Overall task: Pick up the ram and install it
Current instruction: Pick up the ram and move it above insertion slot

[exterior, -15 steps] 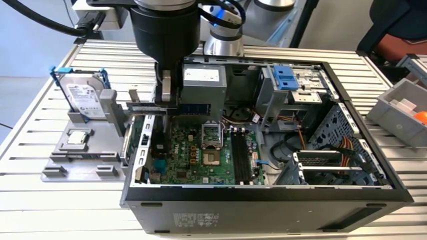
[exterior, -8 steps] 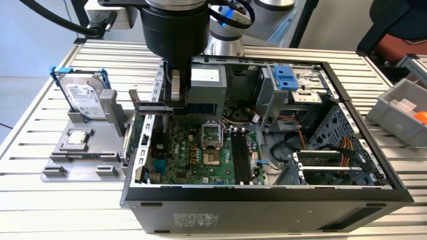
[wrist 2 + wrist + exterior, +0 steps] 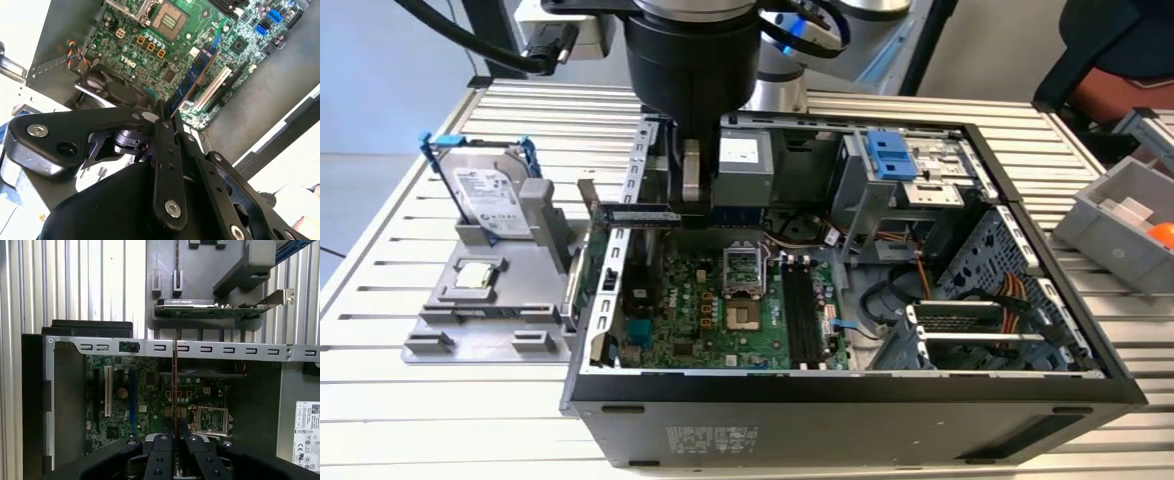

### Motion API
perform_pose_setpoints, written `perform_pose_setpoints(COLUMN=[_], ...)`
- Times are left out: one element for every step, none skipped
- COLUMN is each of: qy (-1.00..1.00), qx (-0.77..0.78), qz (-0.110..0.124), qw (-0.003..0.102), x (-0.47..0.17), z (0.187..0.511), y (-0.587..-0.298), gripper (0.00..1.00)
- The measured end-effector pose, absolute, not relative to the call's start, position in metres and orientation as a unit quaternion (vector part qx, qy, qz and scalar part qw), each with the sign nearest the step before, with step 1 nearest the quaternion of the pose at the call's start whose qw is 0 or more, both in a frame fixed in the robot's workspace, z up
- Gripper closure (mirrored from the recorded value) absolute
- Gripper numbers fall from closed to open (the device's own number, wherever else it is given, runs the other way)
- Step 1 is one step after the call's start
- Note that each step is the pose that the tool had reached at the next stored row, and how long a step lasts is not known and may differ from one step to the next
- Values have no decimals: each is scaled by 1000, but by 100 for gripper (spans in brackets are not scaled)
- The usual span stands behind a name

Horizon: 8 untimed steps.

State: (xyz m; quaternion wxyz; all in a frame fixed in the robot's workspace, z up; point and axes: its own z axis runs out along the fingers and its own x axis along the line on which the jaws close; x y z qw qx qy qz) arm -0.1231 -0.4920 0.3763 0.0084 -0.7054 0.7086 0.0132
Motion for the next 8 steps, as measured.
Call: perform_pose_setpoints(qy=[709, 709, 709, 709, 709, 709, 709, 709], qx=[-705, -705, -705, -705, -705, -705, -705, -705], qz=[13, 13, 13, 13, 13, 13, 13, 13], qw=[8, 8, 8, 8, 8, 8, 8, 8], x=[-122, -120, -119, -117, -116, -114, -113, -112], z=[376, 376, 376, 376, 376, 376, 376, 376], y=[-492, -492, -492, -491, -491, -491, -491, -491], gripper=[100, 100, 100, 100, 100, 100, 100, 100])
